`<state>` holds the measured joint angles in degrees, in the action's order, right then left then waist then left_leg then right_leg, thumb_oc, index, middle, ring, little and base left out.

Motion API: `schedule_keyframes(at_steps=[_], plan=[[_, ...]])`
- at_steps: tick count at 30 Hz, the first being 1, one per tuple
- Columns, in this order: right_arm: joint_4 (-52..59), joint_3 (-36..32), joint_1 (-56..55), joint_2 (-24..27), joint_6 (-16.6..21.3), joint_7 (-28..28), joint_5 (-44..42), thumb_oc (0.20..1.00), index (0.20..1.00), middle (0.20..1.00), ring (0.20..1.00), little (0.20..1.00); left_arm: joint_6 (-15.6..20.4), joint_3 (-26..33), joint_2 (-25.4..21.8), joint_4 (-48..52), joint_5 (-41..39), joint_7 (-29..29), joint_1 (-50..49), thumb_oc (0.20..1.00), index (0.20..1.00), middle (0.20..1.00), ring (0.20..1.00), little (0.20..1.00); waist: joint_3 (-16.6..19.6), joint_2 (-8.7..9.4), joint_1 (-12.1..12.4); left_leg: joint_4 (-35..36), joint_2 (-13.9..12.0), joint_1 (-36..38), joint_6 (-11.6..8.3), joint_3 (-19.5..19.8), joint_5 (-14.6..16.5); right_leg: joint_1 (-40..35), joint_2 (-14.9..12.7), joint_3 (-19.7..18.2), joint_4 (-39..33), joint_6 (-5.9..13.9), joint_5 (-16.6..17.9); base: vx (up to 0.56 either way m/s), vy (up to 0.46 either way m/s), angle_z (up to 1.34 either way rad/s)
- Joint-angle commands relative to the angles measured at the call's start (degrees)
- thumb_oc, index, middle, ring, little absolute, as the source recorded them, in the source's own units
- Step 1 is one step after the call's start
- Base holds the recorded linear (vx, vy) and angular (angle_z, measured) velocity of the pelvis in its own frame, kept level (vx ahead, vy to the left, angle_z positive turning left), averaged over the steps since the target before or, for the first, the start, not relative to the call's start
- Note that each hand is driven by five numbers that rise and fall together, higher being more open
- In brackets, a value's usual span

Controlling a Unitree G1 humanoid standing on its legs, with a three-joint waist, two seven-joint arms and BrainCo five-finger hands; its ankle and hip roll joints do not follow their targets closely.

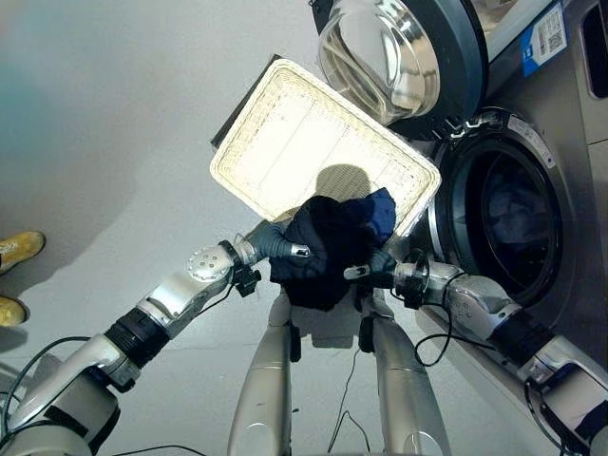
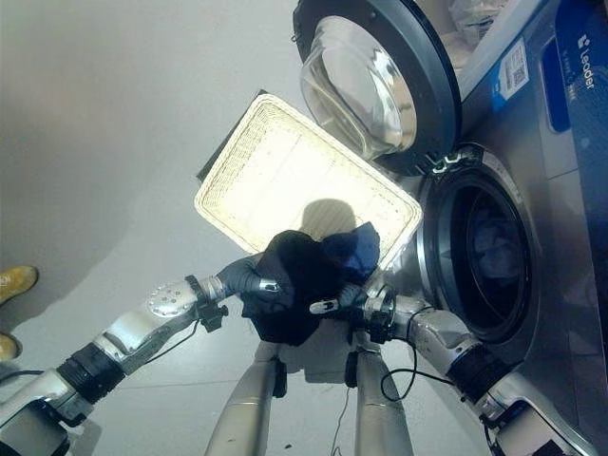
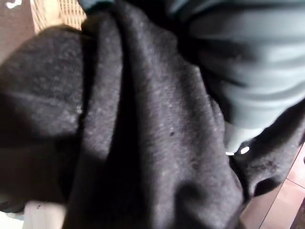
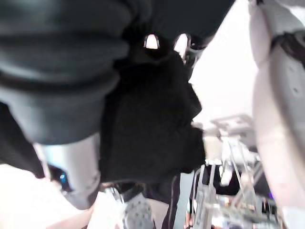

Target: Put the clothes into the washing machine.

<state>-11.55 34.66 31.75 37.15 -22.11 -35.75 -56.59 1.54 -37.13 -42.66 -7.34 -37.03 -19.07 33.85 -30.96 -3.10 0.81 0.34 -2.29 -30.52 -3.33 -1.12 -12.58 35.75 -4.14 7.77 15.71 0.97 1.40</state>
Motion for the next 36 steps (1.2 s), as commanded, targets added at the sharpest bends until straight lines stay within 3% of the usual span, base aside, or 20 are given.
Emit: schedule_keyframes(at_steps=[1, 8, 9, 10, 11, 12, 13, 14, 15, 16, 21, 25, 26, 27, 29, 30, 34, 36], plan=[[6.61, 6.19, -0.92, -4.14, -2.77, -8.04, -4.98, 1.0, 1.0, 1.0, 1.0, 1.0, 5.48, 2.16, 4.39, 6.18, -1.38, 2.08, 3.51, 0.2, 0.2, 0.2, 0.2, 0.2, 1.17, -1.36, -1.37, -0.9, 5.35, -0.38, 1.49, -2.75, 4.29, -1.95, 1.85, 0.74, -5.13, 2.82, 1.25, 0.0, 0.0, 0.0], [6.91, 7.36, -2.89, -5.88, 0.25, -6.61, -7.53, 1.0, 1.0, 1.0, 1.0, 1.0, 4.81, 0.88, 6.03, 6.56, -1.6, 2.62, 2.66, 0.2, 0.2, 0.2, 0.2, 0.2, 1.17, -1.3, -1.72, -0.67, 5.58, -1.1, 1.47, -2.68, 3.9, -1.53, 1.94, 0.56, -6.07, 2.83, 1.99, 0.0, 0.0, 0.0], [6.96, 7.39, -2.98, -6.01, 0.49, -6.32, -8.15, 0.834, 0.834, 0.834, 0.834, 0.834, 4.82, 0.72, 6.07, 6.57, -1.57, 2.66, 2.61, 0.2, 0.2, 0.2, 0.2, 0.2, 1.17, -1.31, -1.74, -0.64, 5.59, -1.11, 1.48, -2.66, 3.87, -1.54, 1.91, 0.57, -6.16, 2.85, 2.06, 0.0, 0.0, 0.0], [6.96, 7.39, -2.98, -6.01, 0.49, -6.32, -8.15, 0.834, 0.834, 0.834, 0.834, 0.834, 4.82, 0.72, 6.07, 6.57, -1.57, 2.66, 2.61, 0.2, 0.2, 0.2, 0.2, 0.2, 1.17, -1.31, -1.74, -0.64, 5.59, -1.11, 1.48, -2.66, 3.87, -1.54, 1.91, 0.57, -6.16, 2.85, 2.06, 0.0, 0.0, 0.0], [7.01, 7.38, -3.22, -6.7, 1.46, -5.61, -9.68, 0.344, 0.344, 0.344, 0.344, 0.344, 4.73, 0.38, 6.39, 6.61, -1.87, 2.38, 2.39, 0.2, 0.2, 0.2, 0.2, 0.2, 1.17, -1.36, -1.8, -0.69, 5.64, -1.34, 1.5, -2.65, 3.82, -1.39, 1.87, 0.54, -6.3, 2.88, 2.23, 0.0, 0.0, 0.0], [7.55, 7.45, -3.92, -7.27, 2.61, -5.04, -11.78, 0.2, 0.2, 0.2, 0.2, 0.2, 4.69, 0.15, 6.62, 6.93, -1.72, 2.27, 1.59, 0.2, 0.2, 0.2, 0.2, 0.2, 1.17, -1.39, -1.85, -0.63, 5.73, -1.63, 1.54, -2.64, 3.76, -1.29, 1.74, 0.47, -6.85, 2.98, 2.58, -0.01, -0.036, 0.0], [7.51, 7.47, -4.19, -7.5, 3.04, -4.79, -12.0, 0.2, 0.2, 0.2, 0.2, 0.2, 4.35, -0.01, 6.81, 7.05, -1.19, 2.7, 1.38, 0.285, 0.285, 0.285, 0.285, 0.285, 1.17, -1.4, -1.89, -0.47, 5.75, -1.62, 1.56, -2.65, 3.7, -1.32, 1.72, 0.44, -7.09, 3.03, 2.73, 0.0, 0.0, 0.0], [7.48, 7.54, -4.36, -7.69, 3.37, -4.47, -12.09, 0.2, 0.2, 0.2, 0.2, 0.2, 4.24, -0.15, 6.9, 7.16, -0.74, 3.11, 1.24, 0.504, 0.504, 0.504, 0.504, 0.504, 1.17, -1.4, -1.89, -0.41, 5.76, -1.69, 1.57, -2.62, 3.67, -1.26, 1.7, 0.42, -7.21, 3.07, 2.82, 0.0, 0.0, 0.0], [7.48, 7.54, -4.36, -7.69, 3.37, -4.47, -12.09, 0.2, 0.2, 0.2, 0.2, 0.2, 4.24, -0.15, 6.9, 7.16, -0.74, 3.11, 1.24, 0.504, 0.504, 0.504, 0.504, 0.504, 1.17, -1.4, -1.89, -0.41, 5.76, -1.69, 1.57, -2.62, 3.67, -1.26, 1.7, 0.42, -7.21, 3.07, 2.82, 0.0, 0.0, 0.0], [7.34, 7.62, -4.92, -8.39, 4.69, -2.96, -12.49, 0.2, 0.2, 0.2, 0.2, 0.2, 3.15, -0.4, 7.34, 7.1, -0.03, 4.13, 0.63, 1.0, 1.0, 1.0, 1.0, 1.0, 1.17, -1.39, -1.97, -0.19, 5.82, -1.83, 1.65, -2.63, 3.62, -1.03, 1.72, 0.28, -7.61, 3.16, 3.17, 0.0, 0.0, 0.0], [6.37, 7.23, -5.51, -8.86, 6.72, -1.02, -14.04, 0.2, 0.2, 0.2, 0.2, 0.2, 2.15, -0.53, 7.53, 6.67, 1.48, 5.22, -0.13, 1.0, 1.0, 1.0, 1.0, 1.0, 1.17, -1.39, -2.11, 0.13, 5.91, -1.93, 1.73, -2.71, 3.53, -0.79, 1.74, 0.0, -8.27, 3.28, 3.74, 0.0, -0.001, -0.01], [5.03, 6.14, -6.32, -9.35, 11.29, 3.05, -17.01, 0.2, 0.2, 0.2, 0.2, 0.2, 0.93, -0.89, 7.78, 6.4, 2.45, 5.13, -0.84, 1.0, 1.0, 1.0, 1.0, 1.0, 1.17, -1.41, -2.44, 0.36, 6.04, -1.85, 1.78, -3.0, 3.49, -0.75, 1.75, -0.21, -9.04, 3.45, 4.4, 0.0, 0.005, -0.05], [4.57, 5.83, -6.58, -9.6, 14.52, 5.17, -17.47, 0.2, 0.2, 0.2, 0.2, 0.2, 0.58, -1.05, 7.78, 6.3, 2.28, 5.89, -0.94, 1.0, 1.0, 1.0, 1.0, 1.0, 1.17, -1.4, -2.59, 0.45, 6.11, -1.84, 1.8, -3.13, 3.49, -0.73, 1.72, -0.29, -9.43, 3.53, 4.69, 0.0, 0.011, -0.06], [4.57, 5.83, -6.58, -9.6, 14.52, 5.17, -17.47, 0.2, 0.2, 0.2, 0.2, 0.2, 0.58, -1.05, 7.78, 6.3, 2.28, 5.89, -0.94, 1.0, 1.0, 1.0, 1.0, 1.0, 1.17, -1.4, -2.59, 0.45, 6.11, -1.84, 1.8, -3.13, 3.49, -0.73, 1.72, -0.29, -9.43, 3.53, 4.69, 0.0, 0.021, -0.08], [3.71, 4.84, -6.95, -9.82, 19.04, 7.49, -18.92, 0.2, 0.2, 0.2, 0.2, 0.2, 0.12, -0.87, 7.63, 6.13, 1.94, 6.34, -1.34, 1.0, 1.0, 1.0, 1.0, 1.0, 1.17, -1.36, -2.82, 0.57, 6.21, -1.63, 1.78, -3.41, 3.54, -0.92, 1.61, -0.47, -10.15, 3.71, 5.18, 0.0, 0.026, -0.12], [3.71, 4.84, -6.95, -9.82, 19.04, 7.49, -18.92, 0.2, 0.2, 0.2, 0.2, 0.2, 0.12, -0.87, 7.63, 6.13, 1.94, 6.34, -1.34, 1.0, 1.0, 1.0, 1.0, 1.0, 1.17, -1.36, -2.82, 0.57, 6.21, -1.63, 1.78, -3.41, 3.54, -0.92, 1.61, -0.47, -10.15, 3.71, 5.18, 0.01, 0.035, -0.16], [3.87, 2.31, -8.37, -9.78, 33.76, 14.91, -15.66, 0.2, 0.2, 0.2, 0.2, 0.2, 0.55, 0.13, 7.19, 5.6, 0.38, 8.24, -3.22, 1.0, 1.0, 1.0, 1.0, 1.0, 1.17, -1.69, -3.55, 0.56, 6.54, -1.96, 1.9, -4.12, 3.62, -0.34, 1.35, -1.07, -10.92, 3.96, 6.07, 0.01, 0.051, -0.19], [3.72, 0.96, -9.07, -10.23, 36.98, 16.63, -14.23, 0.2, 0.2, 0.2, 0.2, 0.2, 0.65, 0.81, 7.41, 5.7, 0.11, 9.4, -4.29, 1.0, 1.0, 1.0, 1.0, 1.0, 1.17, -1.93, -3.87, 0.42, 6.62, -1.91, 1.93, -4.71, 3.81, -0.26, 1.19, -1.23, -11.02, 4.01, 6.17, 0.02, 0.059, -0.2]])
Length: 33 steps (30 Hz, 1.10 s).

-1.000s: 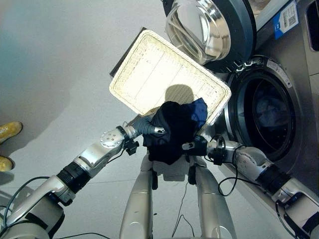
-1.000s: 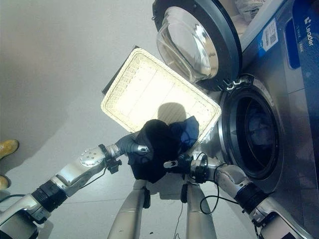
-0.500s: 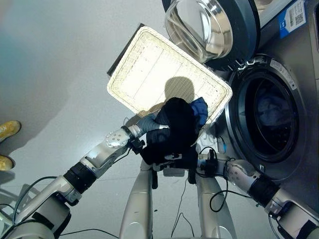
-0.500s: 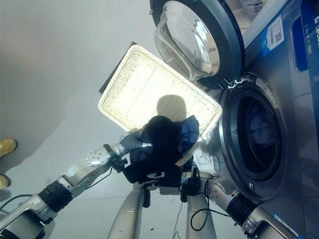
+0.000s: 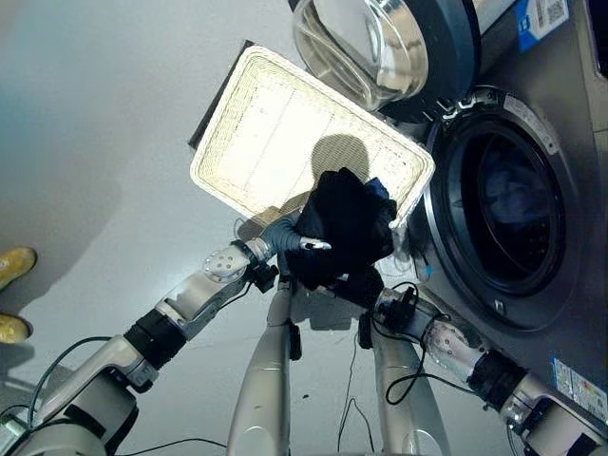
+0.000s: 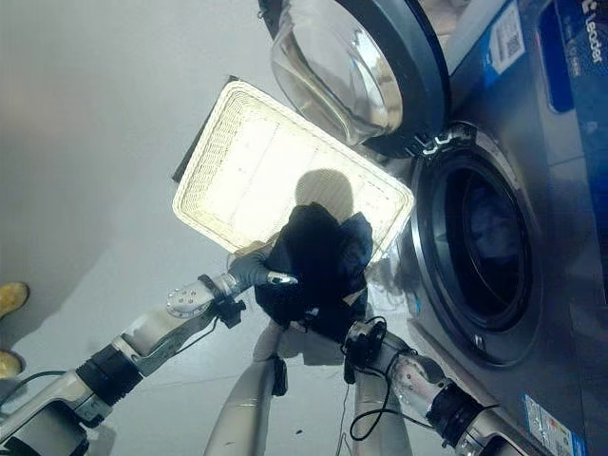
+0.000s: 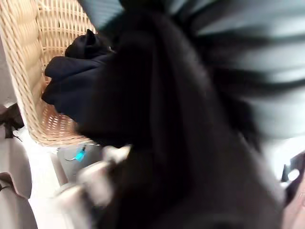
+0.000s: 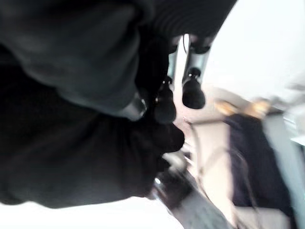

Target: Put the clothes into the washing machine.

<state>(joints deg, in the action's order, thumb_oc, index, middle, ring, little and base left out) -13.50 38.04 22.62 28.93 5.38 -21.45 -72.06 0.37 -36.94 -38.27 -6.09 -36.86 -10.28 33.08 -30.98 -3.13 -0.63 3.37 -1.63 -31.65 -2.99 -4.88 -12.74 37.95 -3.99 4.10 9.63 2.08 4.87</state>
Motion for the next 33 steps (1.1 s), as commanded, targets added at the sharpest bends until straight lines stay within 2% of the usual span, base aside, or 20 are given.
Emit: schedule_keyframes(at_steps=[1, 2, 3, 4, 5, 6, 8, 12, 17, 23, 24, 25, 26, 30, 31, 32, 33], plan=[[5.7, -3.29, -0.43, -2.5, 10.69, 3.31, 2.34, 0.2, 0.2, 0.2, 0.2, 0.2, 1.92, 1.17, 3.2, 4.32, -0.29, 1.9, -4.26, 1.0, 1.0, 1.0, 1.0, 1.0, 1.19, -2.05, -2.64, -2.67, 6.02, -0.67, 1.61, -1.33, 4.11, -2.43, 0.94, 2.37, -5.01, 2.95, 2.79, 0.03, 0.06, -0.09], [5.71, -3.71, -0.73, -2.69, 11.3, 3.75, 3.34, 0.2, 0.2, 0.2, 0.2, 0.2, 2.12, 1.49, 3.37, 4.11, -0.4, 2.54, -4.62, 1.0, 1.0, 1.0, 1.0, 1.0, 1.19, -2.12, -2.75, -2.72, 6.07, -0.62, 1.6, -1.48, 4.18, -2.47, 0.87, 2.32, -5.1, 2.98, 2.83, 0.03, 0.063, -0.14], [5.92, -4.57, -1.19, -2.78, 12.13, 5.32, 5.71, 0.341, 0.341, 0.341, 0.341, 0.341, 2.49, 2.33, 3.64, 3.61, -0.71, 4.06, -5.37, 1.0, 1.0, 1.0, 1.0, 1.0, 1.19, -2.27, -2.96, -2.94, 6.13, -0.58, 1.61, -1.82, 4.34, -2.44, 0.7, 2.23, -5.2, 3.02, 2.92, 0.02, 0.065, -0.16], [6.12, -5.05, -1.44, -2.82, 12.64, 6.99, 8.12, 0.853, 0.853, 0.853, 0.853, 0.853, 2.88, 3.08, 3.9, 3.41, -1.24, 5.51, -5.86, 1.0, 1.0, 1.0, 1.0, 1.0, 1.19, -2.4, -3.08, -3.16, 6.22, -0.59, 1.63, -2.06, 4.46, -2.36, 0.57, 2.22, -5.28, 3.06, 3.0, 0.02, 0.052, -0.13], [6.12, -5.05, -1.44, -2.82, 12.64, 6.99, 8.12, 0.853, 0.853, 0.853, 0.853, 0.853, 2.88, 3.08, 3.9, 3.41, -1.24, 5.51, -5.86, 1.0, 1.0, 1.0, 1.0, 1.0, 1.19, -2.4, -3.08, -3.16, 6.22, -0.59, 1.63, -2.06, 4.46, -2.36, 0.57, 2.22, -5.28, 3.06, 3.0, 0.01, 0.035, -0.12], [6.16, -5.33, -1.53, -2.74, 12.77, 7.58, 9.24, 1.0, 1.0, 1.0, 1.0, 1.0, 3.07, 3.57, 4.03, 3.36, -1.28, 6.18, -6.21, 1.0, 1.0, 1.0, 1.0, 1.0, 1.19, -2.48, -3.09, -3.24, 6.27, -0.57, 1.64, -2.17, 4.53, -2.4, 0.48, 2.23, -5.39, 3.09, 3.03, 0.01, 0.036, -0.07], [6.47, -6.67, -1.92, -2.35, 12.72, 9.61, 14.65, 1.0, 1.0, 1.0, 1.0, 1.0, 5.59, 6.59, 4.92, 2.96, -1.73, 9.09, -8.08, 1.0, 1.0, 1.0, 1.0, 1.0, 1.19, -2.9, -3.0, -3.73, 6.41, -0.59, 1.7, -2.59, 4.92, -2.47, 0.13, 2.18, -5.42, 3.15, 2.78, 0.02, 0.076, -0.05], [6.97, -7.22, -2.27, -1.82, 12.06, 10.06, 16.8, 1.0, 1.0, 1.0, 1.0, 1.0, 6.72, 8.03, 5.44, 3.27, -2.11, 9.8, -8.95, 1.0, 1.0, 1.0, 1.0, 1.0, 1.19, -2.96, -2.63, -4.23, 6.46, -0.52, 1.83, -2.33, 5.15, -2.6, -0.08, 2.58, -4.64, 3.14, 2.23, 0.01, 0.023, -0.05], [7.28, -7.78, -2.15, -1.64, 11.3, 10.37, 17.78, 1.0, 1.0, 1.0, 1.0, 1.0, 7.56, 8.95, 6.26, 3.06, -1.9, 10.15, -9.27, 1.0, 1.0, 1.0, 1.0, 1.0, 1.19, -2.76, -2.29, -4.99, 6.66, -0.61, 1.97, -1.21, 5.38, -2.66, 0.15, 2.34, -3.73, 2.97, 1.7, 0.0, -0.007, 0.0], [6.82, -8.14, -1.46, -1.67, 11.53, 9.95, 18.26, 1.0, 1.0, 1.0, 1.0, 1.0, 10.06, 10.25, 7.42, 2.43, -2.57, 14.02, -9.97, 1.0, 1.0, 1.0, 1.0, 1.0, 1.19, -2.47, -1.81, -5.59, 6.52, -1.08, 1.92, -0.57, 5.55, -2.31, 0.43, 2.63, -2.68, 2.75, 0.96, 0.01, -0.011, 0.0], [6.65, -8.3, -1.41, -2.07, 11.48, 10.28, 18.68, 0.586, 0.586, 0.586, 0.586, 0.586, 10.89, 10.84, 8.0, 1.9, -2.23, 15.6, -10.27, 1.0, 1.0, 1.0, 1.0, 1.0, 1.19, -2.44, -1.7, -5.66, 6.52, -0.98, 1.92, -0.33, 5.64, -2.32, 0.52, 2.68, -2.39, 2.66, 0.71, 0.0, 0.0, 0.0], [6.58, -8.31, -1.4, -2.19, 11.45, 10.35, 18.81, 0.482, 0.482, 0.482, 0.482, 0.482, 10.94, 11.0, 8.13, 1.73, -2.03, 16.0, -10.32, 1.0, 1.0, 1.0, 1.0, 1.0, 1.19, -2.44, -1.68, -5.68, 6.52, -0.94, 1.92, -0.28, 5.66, -2.34, 0.56, 2.68, -2.32, 2.64, 0.64, 0.03, -0.035, 0.0], [6.46, -8.48, -1.3, -2.44, 11.4, 10.49, 18.08, 0.2, 0.2, 0.2, 0.2, 0.2, 11.42, 11.47, 8.36, 1.26, -0.97, 17.89, -10.63, 1.0, 1.0, 1.0, 1.0, 1.0, 1.19, -2.39, -1.49, -5.89, 6.52, -1.1, 1.87, -0.1, 5.65, -2.3, 0.64, 2.78, -2.07, 2.5, 0.41, 0.0, 0.0, 0.0], [5.36, -9.31, -1.46, -3.33, 10.89, 11.12, 15.61, 0.2, 0.2, 0.2, 0.2, 0.2, 12.08, 12.51, 9.01, -0.02, -0.85, 20.85, -10.99, 1.0, 1.0, 1.0, 1.0, 1.0, 1.19, -2.36, -1.28, -6.33, 6.53, -1.31, 1.88, 0.13, 5.82, -2.11, 0.74, 2.9, -1.56, 2.31, 0.02, 0.0, 0.0, 0.0], [4.23, -9.96, -1.52, -3.72, 11.2, 12.2, 16.37, 0.2, 0.2, 0.2, 0.2, 0.2, 12.41, 13.25, 9.38, -0.87, 0.39, 23.42, -11.07, 1.0, 1.0, 1.0, 1.0, 1.0, 1.19, -2.35, -1.2, -6.39, 6.55, -1.25, 1.86, 0.22, 5.88, -2.13, 0.77, 2.96, -1.45, 2.27, -0.11, 0.0, 0.0, 0.0], [3.59, -10.4, -1.37, -3.8, 11.5, 13.26, 17.55, 0.533, 0.533, 0.533, 0.533, 0.533, 12.31, 13.65, 9.49, -1.28, 1.85, 25.63, -11.05, 1.0, 1.0, 1.0, 1.0, 1.0, 1.19, -2.4, -1.17, -6.35, 6.56, -1.19, 1.84, 0.2, 5.88, -2.18, 0.78, 2.99, -1.46, 2.24, -0.18, 0.02, -0.009, 0.03], [3.09, -10.87, -1.07, -3.85, 11.95, 15.57, 19.25, 1.0, 1.0, 1.0, 1.0, 1.0, 12.39, 13.95, 9.4, -1.85, 4.61, 28.97, -10.95, 1.0, 1.0, 1.0, 1.0, 1.0, 1.19, -2.48, -1.1, -6.35, 6.54, -1.18, 1.81, 0.22, 5.87, -2.16, 0.77, 3.05, -1.37, 2.22, -0.26, 0.0, 0.0, 0.0]])
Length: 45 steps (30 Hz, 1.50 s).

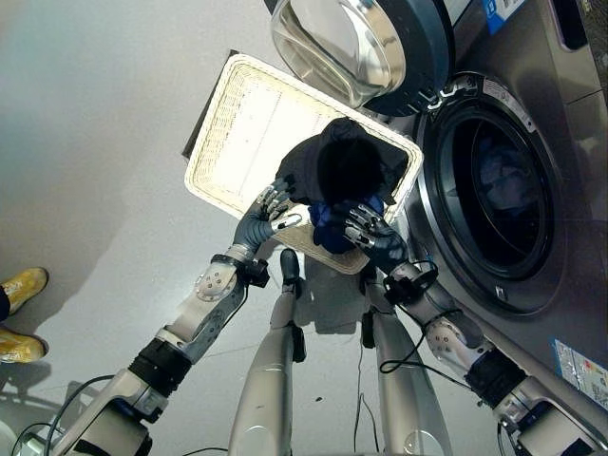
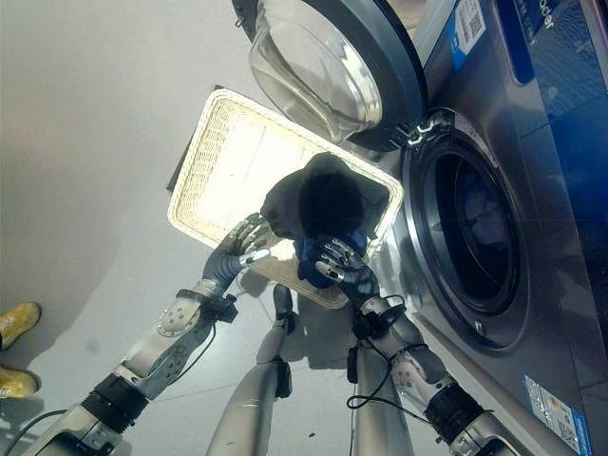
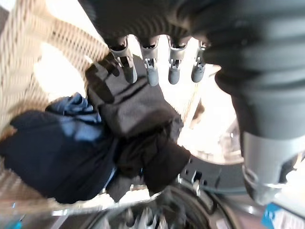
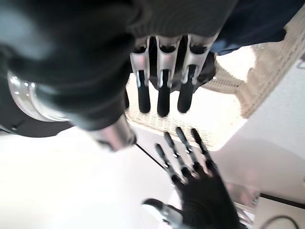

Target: Put the clothes into the washing machine.

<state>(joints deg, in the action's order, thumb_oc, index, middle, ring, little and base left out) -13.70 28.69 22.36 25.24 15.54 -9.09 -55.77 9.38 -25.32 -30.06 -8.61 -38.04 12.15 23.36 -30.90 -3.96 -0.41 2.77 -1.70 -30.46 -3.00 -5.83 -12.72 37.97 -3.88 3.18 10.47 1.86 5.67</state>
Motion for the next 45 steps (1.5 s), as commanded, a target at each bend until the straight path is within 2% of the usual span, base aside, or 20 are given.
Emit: schedule_keyframes(at_steps=[1, 3, 4, 5, 6, 8, 11, 12, 18, 19, 23, 24, 29, 30, 35, 43, 45], plan=[[3.3, -1.52, -0.81, -0.16, 1.8, 3.22, 2.97, 1.0, 1.0, 1.0, 1.0, 1.0, 3.37, 2.32, 1.19, 0.68, 5.79, 6.55, -1.24, 1.0, 1.0, 1.0, 1.0, 1.0, 1.11, -1.65, -1.32, -5.76, 6.6, -2.37, 1.82, 1.17, 5.86, -2.17, 0.65, 3.97, -2.21, 2.44, -1.06, 0.0, 0.0, 0.0], [2.35, -2.59, -0.44, -0.04, 2.23, 5.86, 4.67, 1.0, 1.0, 1.0, 1.0, 1.0, 3.08, 3.2, 0.56, -0.44, 12.08, 12.78, -1.0, 1.0, 1.0, 1.0, 1.0, 1.0, 1.11, -1.72, -1.24, -5.73, 6.51, -2.46, 1.73, 1.14, 5.81, -2.04, 0.71, 3.91, -1.98, 2.35, -1.25, 0.03, 0.001, 0.04], [2.12, -3.22, -0.18, 0.05, 2.19, 6.92, 4.93, 1.0, 1.0, 1.0, 1.0, 1.0, 2.66, 4.16, -0.13, -1.18, 17.47, 17.69, -0.62, 1.0, 1.0, 1.0, 1.0, 1.0, 1.11, -1.67, -1.2, -5.87, 6.45, -2.44, 1.65, 1.08, 5.93, -2.08, 0.71, 3.88, -1.8, 2.27, -1.49, 0.03, 0.002, 0.05], [2.09, -3.29, -0.18, 0.06, 2.14, 6.98, 4.94, 1.0, 1.0, 1.0, 1.0, 1.0, 2.61, 4.25, -0.22, -1.21, 18.12, 18.15, -0.59, 1.0, 1.0, 1.0, 1.0, 1.0, 1.11, -1.66, -1.2, -5.9, 6.45, -2.44, 1.64, 1.08, 5.95, -2.08, 0.71, 3.88, -1.76, 2.27, -1.53, 0.04, 0.012, 0.04], [1.57, -3.74, 0.04, 0.27, 1.85, 7.76, 5.13, 1.0, 1.0, 1.0, 1.0, 1.0, 1.76, 5.22, -1.0, -1.82, 22.96, 22.72, 0.02, 1.0, 1.0, 1.0, 1.0, 1.0, 1.11, -1.57, -1.2, -6.17, 6.4, -2.42, 1.53, 0.89, 6.16, -2.03, 0.71, 3.9, -1.5, 2.25, -1.76, 0.0, 0.0, 0.0], [1.42, -4.01, -0.09, 0.55, 1.0, 8.26, 5.02, 1.0, 1.0, 1.0, 1.0, 1.0, -0.06, 6.07, -1.73, -1.98, 26.85, 26.09, 1.0, 1.0, 1.0, 1.0, 1.0, 1.0, 1.11, -1.46, -1.35, -6.59, 6.42, -2.43, 1.44, 0.57, 6.44, -1.89, 0.67, 3.88, -1.32, 2.2, -1.91, 0.04, 0.03, 0.02], [0.71, -3.8, -0.44, 0.04, -0.86, 8.9, 5.84, 1.0, 1.0, 1.0, 1.0, 1.0, -2.96, 7.2, -2.57, -3.59, 32.5, 27.95, 3.21, 1.0, 1.0, 1.0, 1.0, 1.0, 1.11, -1.17, -1.85, -8.31, 6.49, -3.12, 1.19, -0.04, 7.13, -1.19, 0.57, 3.54, -0.74, 2.16, -1.97, 0.04, 0.046, 0.01], [0.71, -3.8, -0.44, 0.04, -0.86, 8.9, 5.84, 1.0, 1.0, 1.0, 1.0, 1.0, -2.96, 7.2, -2.57, -3.59, 32.5, 27.95, 3.21, 1.0, 1.0, 1.0, 1.0, 1.0, 1.11, -1.17, -1.85, -8.31, 6.49, -3.12, 1.19, -0.04, 7.13, -1.19, 0.57, 3.54, -0.74, 2.16, -1.97, 0.05, 0.058, 0.0], [-1.07, -2.27, -0.93, -0.16, -4.07, 7.99, 6.31, 1.0, 1.0, 1.0, 1.0, 1.0, -8.49, 4.79, -3.98, -9.08, 38.78, 27.36, 9.98, 1.0, 1.0, 1.0, 1.0, 1.0, 1.11, -0.22, -4.09, -11.95, 6.4, -5.29, 0.89, -1.92, 8.53, 1.11, 0.86, 1.76, 0.41, 2.27, -1.6, 0.05, 0.076, -0.03], [-1.87, -1.3, -1.0, -0.27, -4.4, 7.71, 6.19, 1.0, 1.0, 1.0, 1.0, 1.0, -10.47, 3.26, -4.26, -10.88, 39.47, 27.53, 12.51, 1.0, 1.0, 1.0, 1.0, 1.0, 1.11, 0.19, -4.93, -13.76, 6.38, -6.2, 0.98, -2.61, 9.41, 2.02, 0.97, 1.01, 0.84, 2.24, -1.5, 0.05, 0.085, -0.12], [-2.91, -0.18, -0.79, -0.3, -4.98, 7.25, 6.2, 1.0, 1.0, 1.0, 1.0, 1.0, -12.31, 1.35, -3.96, -14.23, 40.21, 26.76, 15.9, 1.0, 1.0, 1.0, 1.0, 1.0, 1.11, 0.67, -6.14, -15.82, 6.28, -7.46, 1.1, -3.54, 10.36, 3.37, 1.14, 0.07, 1.55, 2.23, -1.37, 0.05, 0.076, -0.1], [-3.44, 1.0, -0.54, -0.63, -5.8, 6.7, 6.67, 1.0, 1.0, 1.0, 1.0, 1.0, -14.91, -1.53, -3.38, -18.89, 40.84, 25.11, 20.45, 1.0, 1.0, 1.0, 1.0, 1.0, 1.11, 1.41, -7.82, -18.34, 6.12, -8.99, 1.32, -4.83, 11.63, 5.03, 1.51, -1.3, 2.37, 2.24, -1.16, 0.08, 0.104, -0.28], [-4.32, 2.37, 0.16, -0.61, -5.84, 5.78, 6.53, 1.0, 1.0, 1.0, 1.0, 1.0, -16.8, -5.07, -2.79, -25.37, 38.57, 20.4, 25.81, 1.0, 1.0, 1.0, 1.0, 1.0, 1.11, 2.53, -9.93, -20.88, 5.75, -10.59, 1.47, -6.6, 13.0, 6.77, 2.07, -3.03, 2.98, 2.45, -0.79, 0.07, 0.067, -0.18], [-4.56, 3.01, -0.62, -0.84, -5.71, 5.72, 6.39, 1.0, 1.0, 1.0, 1.0, 1.0, -17.7, -6.25, -1.69, -28.52, 38.24, 18.05, 26.65, 1.0, 1.0, 1.0, 1.0, 1.0, 1.11, 2.75, -10.67, -22.34, 5.3, -9.48, 1.15, -6.59, 15.53, 5.74, 2.61, -3.56, 3.59, 2.77, -2.39, 0.1, 0.043, -0.14], [-4.69, 3.61, -0.13, -0.78, -5.47, 5.44, 5.75, 1.0, 1.0, 1.0, 1.0, 1.0, -20.09, -9.27, -0.41, -35.8, 37.58, 13.64, 31.9, 1.0, 1.0, 1.0, 1.0, 1.0, 1.11, 3.9, -13.27, -25.32, 4.83, -11.43, 1.36, -8.51, 17.18, 8.15, 3.24, -5.12, 4.53, 2.87, -2.06, 0.06, 0.037, -0.16], [-3.9, 4.13, -0.36, 0.1, -5.28, 4.88, 4.58, 1.0, 1.0, 1.0, 1.0, 1.0, -21.29, -12.1, 0.13, -45.18, 35.27, 11.04, 38.48, 1.0, 1.0, 1.0, 1.0, 1.0, 1.11, 5.71, -16.44, -29.11, 3.77, -13.54, 1.49, -10.54, 19.29, 10.77, 3.84, -6.57, 5.65, 2.75, -2.12, 0.03, 0.001, -0.17], [-3.78, 4.19, -0.56, 0.14, -5.02, 4.36, 4.06, 1.0, 1.0, 1.0, 1.0, 1.0, -22.7, -12.36, 0.75, -49.05, 34.81, 10.71, 40.58, 1.0, 1.0, 1.0, 1.0, 1.0, 1.11, 6.39, -17.46, -30.41, 3.29, -14.25, 1.44, -10.94, 19.97, 11.61, 3.96, -6.95, 6.01, 2.67, -2.18, 0.01, -0.028, -0.18]])
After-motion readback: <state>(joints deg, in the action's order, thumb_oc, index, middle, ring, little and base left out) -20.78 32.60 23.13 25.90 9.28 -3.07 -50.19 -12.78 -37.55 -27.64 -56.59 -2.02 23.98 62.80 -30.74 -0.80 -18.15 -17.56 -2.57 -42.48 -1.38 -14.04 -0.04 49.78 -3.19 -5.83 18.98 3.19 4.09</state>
